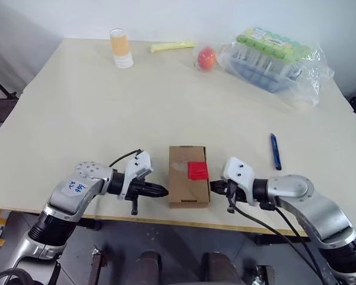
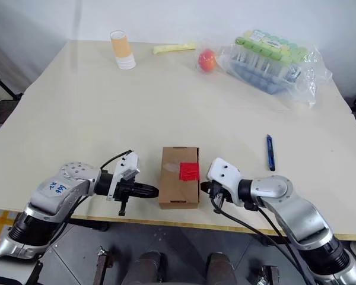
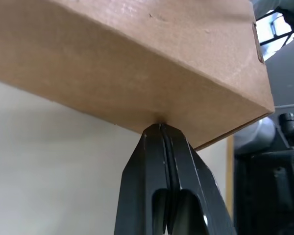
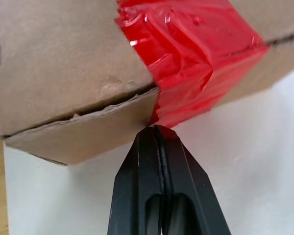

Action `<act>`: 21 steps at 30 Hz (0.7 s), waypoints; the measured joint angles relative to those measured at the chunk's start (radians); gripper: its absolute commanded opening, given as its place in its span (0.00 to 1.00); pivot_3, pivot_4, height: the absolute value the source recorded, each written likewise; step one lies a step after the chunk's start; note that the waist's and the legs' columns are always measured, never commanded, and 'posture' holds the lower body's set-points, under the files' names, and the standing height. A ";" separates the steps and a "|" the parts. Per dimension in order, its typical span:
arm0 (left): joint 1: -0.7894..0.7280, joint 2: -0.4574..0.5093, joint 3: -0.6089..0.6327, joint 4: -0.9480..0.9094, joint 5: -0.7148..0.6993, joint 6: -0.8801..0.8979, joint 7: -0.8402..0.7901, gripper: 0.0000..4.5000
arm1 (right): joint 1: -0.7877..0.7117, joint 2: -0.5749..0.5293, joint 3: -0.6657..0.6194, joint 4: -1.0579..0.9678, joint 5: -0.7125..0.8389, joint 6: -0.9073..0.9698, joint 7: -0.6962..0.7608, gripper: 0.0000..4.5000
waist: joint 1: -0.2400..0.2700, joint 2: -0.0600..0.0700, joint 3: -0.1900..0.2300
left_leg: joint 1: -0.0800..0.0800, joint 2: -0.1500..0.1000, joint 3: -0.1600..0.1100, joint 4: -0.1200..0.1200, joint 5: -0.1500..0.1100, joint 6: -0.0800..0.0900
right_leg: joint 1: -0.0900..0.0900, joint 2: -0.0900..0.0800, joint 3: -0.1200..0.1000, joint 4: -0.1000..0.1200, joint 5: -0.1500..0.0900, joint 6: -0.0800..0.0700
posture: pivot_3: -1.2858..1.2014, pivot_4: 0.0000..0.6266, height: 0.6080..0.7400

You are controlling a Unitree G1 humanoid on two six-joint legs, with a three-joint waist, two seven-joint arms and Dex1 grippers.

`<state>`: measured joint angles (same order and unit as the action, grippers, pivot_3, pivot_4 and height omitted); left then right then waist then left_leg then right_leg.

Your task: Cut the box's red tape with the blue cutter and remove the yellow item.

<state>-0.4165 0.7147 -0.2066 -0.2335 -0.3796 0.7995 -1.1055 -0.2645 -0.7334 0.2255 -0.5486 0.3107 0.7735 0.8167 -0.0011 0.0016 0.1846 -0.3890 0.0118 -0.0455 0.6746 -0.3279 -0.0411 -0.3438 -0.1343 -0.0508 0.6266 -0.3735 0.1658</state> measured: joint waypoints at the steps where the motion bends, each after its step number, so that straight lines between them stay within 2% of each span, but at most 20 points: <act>1: 0.000 0.015 0.000 -0.003 0.000 0.007 0.001 0.00 | 0.003 0.001 0.002 -0.014 0.007 0.013 -0.002 0.01 | 0.000 0.000 0.000 | 0.000 0.000 0.000 0.000 0.000 0.000 | 0.000 0.000 0.000 0.000 0.000 0.000 | 0.52 0.24 1.00; 4: 0.000 0.051 0.004 -0.003 0.000 0.001 0.000 0.00 | 0.017 -0.005 -0.014 -0.048 0.034 0.048 -0.006 0.01 | 0.000 0.000 0.000 | 0.000 0.000 0.000 0.000 0.000 0.000 | 0.000 0.000 0.000 0.000 0.000 0.000 | 0.52 0.24 1.00; 6: -0.005 0.096 0.011 0.009 0.000 -0.026 -0.029 0.00 | 0.031 -0.030 -0.088 -0.061 0.082 0.109 -0.004 0.01 | 0.000 0.000 0.000 | 0.000 0.000 0.000 0.000 0.000 0.000 | 0.000 0.000 0.000 0.000 0.000 0.000 | 0.52 0.24 1.00; 7: -0.014 0.123 0.028 0.017 -0.008 -0.037 -0.054 0.00 | 0.032 -0.044 -0.156 -0.062 0.119 0.167 -0.006 0.04 | 0.001 0.000 0.000 | 0.000 0.000 0.000 0.000 0.000 0.000 | 0.000 0.000 0.000 0.000 0.000 0.000 | 0.52 0.24 1.00; 10: -0.077 0.116 0.079 0.034 -0.080 -0.018 -0.105 0.00 | -0.004 -0.046 -0.298 -0.063 0.235 0.326 -0.017 0.19 | 0.006 0.000 0.000 | 0.000 0.000 0.000 0.001 0.000 0.000 | 0.001 0.000 0.000 0.000 0.000 0.000 | 0.52 0.24 1.00; 13: -0.205 0.011 0.121 0.084 -0.127 -0.013 -0.084 0.00 | -0.110 0.023 -0.425 -0.050 0.345 0.507 -0.071 0.41 | 0.009 0.000 0.000 | 0.000 0.000 0.000 0.002 0.000 0.000 | 0.001 0.000 0.000 0.000 0.000 0.000 | 0.52 0.24 1.00; 15: -0.266 -0.066 0.110 0.106 -0.121 -0.041 -0.040 0.00 | -0.180 0.096 -0.469 -0.037 0.393 0.607 -0.130 0.57 | 0.005 0.000 0.000 | 0.001 0.000 0.000 0.001 0.000 0.000 | 0.001 0.000 0.000 0.001 0.000 0.000 | 0.52 0.24 1.00; 18: -0.281 -0.109 0.066 0.160 -0.071 -0.075 0.005 0.00 | -0.197 0.165 -0.475 -0.019 0.400 0.688 -0.205 0.79 | -0.004 0.000 0.000 | 0.001 0.000 0.001 -0.004 0.000 0.000 | -0.002 0.000 0.000 0.001 0.000 0.000 | 0.52 0.24 1.00; 21: -0.284 -0.158 -0.034 0.204 0.013 -0.121 0.039 0.00 | -0.213 0.224 -0.463 0.001 0.398 0.733 -0.272 0.79 | -0.004 0.000 0.000 | 0.001 -0.001 0.002 -0.006 0.000 0.000 | -0.004 0.000 0.001 0.002 0.000 0.000 | 0.52 0.24 1.00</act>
<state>-0.7010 0.5563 -0.2409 -0.0290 -0.3669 0.6786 -1.0667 -0.4773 -0.5093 -0.2380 -0.5472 0.7083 1.5068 0.5443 -0.0053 0.0016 0.1848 -0.3883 0.0113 -0.0439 0.6683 -0.3276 -0.0415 -0.3480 -0.1343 -0.0503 0.6287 -0.3735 0.1657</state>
